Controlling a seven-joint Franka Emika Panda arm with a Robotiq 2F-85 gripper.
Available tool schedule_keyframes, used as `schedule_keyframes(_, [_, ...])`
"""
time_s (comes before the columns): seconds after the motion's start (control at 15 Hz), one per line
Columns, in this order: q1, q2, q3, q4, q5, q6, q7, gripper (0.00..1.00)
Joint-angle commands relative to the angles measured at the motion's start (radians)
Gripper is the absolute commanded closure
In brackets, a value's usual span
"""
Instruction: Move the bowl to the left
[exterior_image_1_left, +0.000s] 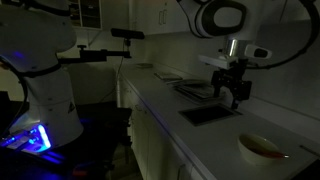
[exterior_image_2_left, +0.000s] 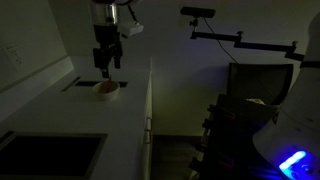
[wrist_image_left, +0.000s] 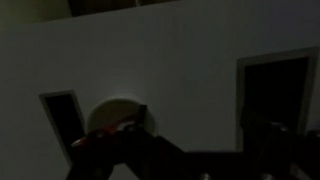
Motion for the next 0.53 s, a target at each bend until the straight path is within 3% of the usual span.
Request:
schedule_keyframes(0.0, [-0.003,0.159,0.019,0.145,-0.115,-0.001,0.034,0.00])
schedule_keyframes(0.47, [0.018,0.426,0.015,0.439,-0.226,-0.080,0.073,0.02])
